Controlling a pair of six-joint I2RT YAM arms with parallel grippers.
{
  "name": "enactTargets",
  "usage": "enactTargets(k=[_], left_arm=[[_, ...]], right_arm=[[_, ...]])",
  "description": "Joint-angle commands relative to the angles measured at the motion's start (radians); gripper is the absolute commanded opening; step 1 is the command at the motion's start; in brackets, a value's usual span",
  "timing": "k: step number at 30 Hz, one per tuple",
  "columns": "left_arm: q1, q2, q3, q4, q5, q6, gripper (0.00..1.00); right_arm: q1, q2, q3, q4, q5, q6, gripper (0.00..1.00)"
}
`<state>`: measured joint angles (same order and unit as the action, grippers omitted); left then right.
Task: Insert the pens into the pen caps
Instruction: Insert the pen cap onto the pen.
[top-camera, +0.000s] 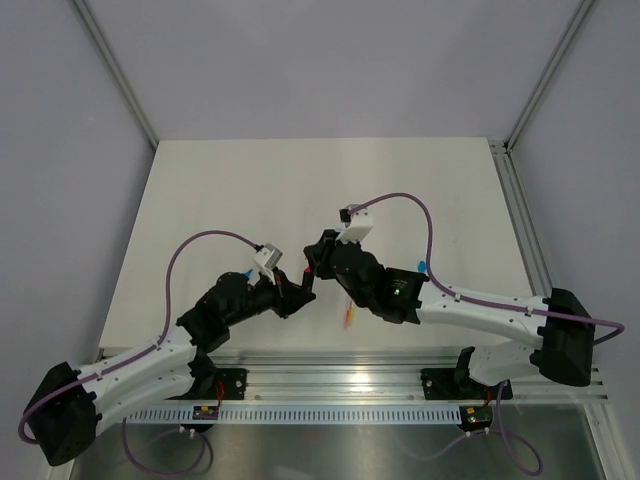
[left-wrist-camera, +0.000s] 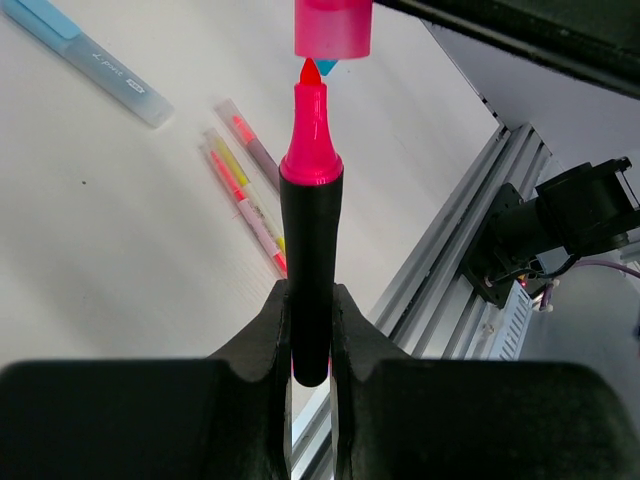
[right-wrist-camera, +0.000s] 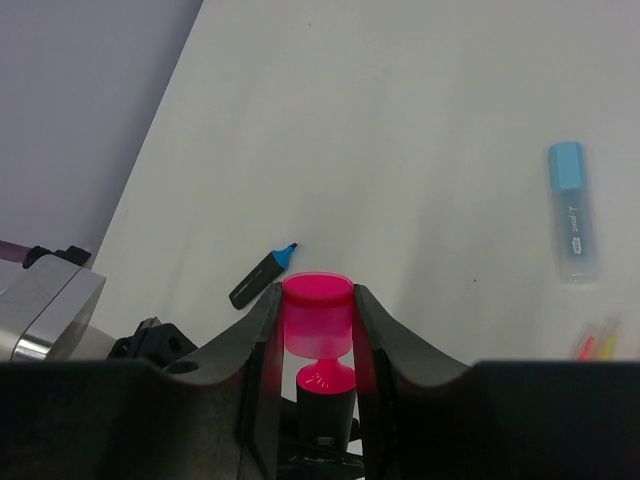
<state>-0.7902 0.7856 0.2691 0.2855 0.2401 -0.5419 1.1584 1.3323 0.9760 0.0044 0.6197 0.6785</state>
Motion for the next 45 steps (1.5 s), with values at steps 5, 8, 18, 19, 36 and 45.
enactTargets(k=[5, 8, 18, 19, 36, 45], left_arm=[[-0.003, -0.011, 0.033, 0.049, -0.033, 0.026, 0.00], [-0.001, -0.013, 0.033, 0.047, -0.033, 0.028, 0.00], [-0.001, -0.017, 0.033, 0.035, -0.064, 0.031, 0.00], [-0.003, -0.019, 0.032, 0.038, -0.065, 0.031, 0.00], [-0.001, -0.049, 0.018, 0.044, -0.082, 0.033, 0.00], [-0.001, -0.075, 0.016, 0.035, -0.094, 0.031, 0.00]], right_arm=[[0.012, 0.033, 0.049, -0.043, 0.038, 0.033, 0.25], [0.017, 0.036, 0.055, -0.049, 0.041, 0.033, 0.25], [0.032, 0.041, 0.059, -0.049, 0.049, 0.044, 0.25], [0.030, 0.041, 0.059, -0.046, 0.048, 0.047, 0.25], [0.064, 0.047, 0.047, -0.040, 0.054, 0.084, 0.25], [0.096, 0.047, 0.030, -0.067, 0.072, 0.121, 0.18]])
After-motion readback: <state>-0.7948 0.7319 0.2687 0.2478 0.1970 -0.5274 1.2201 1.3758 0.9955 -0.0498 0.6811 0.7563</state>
